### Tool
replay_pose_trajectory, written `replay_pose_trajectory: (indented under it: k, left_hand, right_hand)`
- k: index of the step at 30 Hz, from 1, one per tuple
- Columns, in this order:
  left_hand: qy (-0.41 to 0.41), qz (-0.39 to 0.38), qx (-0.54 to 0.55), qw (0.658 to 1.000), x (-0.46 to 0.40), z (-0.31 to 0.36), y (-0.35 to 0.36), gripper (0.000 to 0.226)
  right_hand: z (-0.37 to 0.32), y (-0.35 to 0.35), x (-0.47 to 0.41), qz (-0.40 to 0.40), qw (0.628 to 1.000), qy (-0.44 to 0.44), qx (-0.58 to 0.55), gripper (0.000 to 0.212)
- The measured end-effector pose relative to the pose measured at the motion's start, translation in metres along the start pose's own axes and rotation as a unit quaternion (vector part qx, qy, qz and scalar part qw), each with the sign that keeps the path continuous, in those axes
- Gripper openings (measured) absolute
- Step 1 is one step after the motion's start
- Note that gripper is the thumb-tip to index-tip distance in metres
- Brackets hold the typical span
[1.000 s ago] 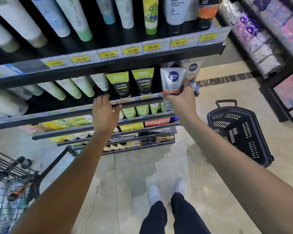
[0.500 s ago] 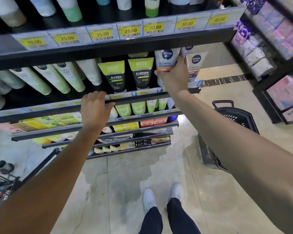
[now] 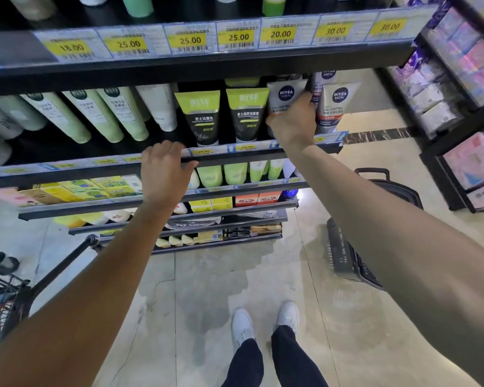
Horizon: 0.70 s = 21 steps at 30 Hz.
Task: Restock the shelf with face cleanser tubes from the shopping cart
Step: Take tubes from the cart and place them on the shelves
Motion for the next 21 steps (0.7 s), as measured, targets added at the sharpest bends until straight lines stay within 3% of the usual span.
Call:
replay_pose_trajectory:
  k: [13, 21]
  left_hand:
    - [0.018, 0.039, 0.006, 0.999, 0.003, -0.004, 0.009, 0.034]
    - [0.019, 0.049, 0.013, 0.999, 0.004, -0.005, 0.011, 0.036]
  right_hand:
    - [-0.01, -0.001, -0.029, 0.001, 0.997, 0.066, -0.05, 0.049]
    - [-0.007, 0.003, -0.035, 0.007, 0.996, 0.06, -0.061, 0.052]
Point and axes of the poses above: each hand's wrist, its own x-axis away from the middle knuckle, its own y-axis out of the palm, z = x × y, the point moved 2 cm from there along -x, towards the middle knuckle, and after that the axes turned 13 degrees about -z, right-handed, at the moved point
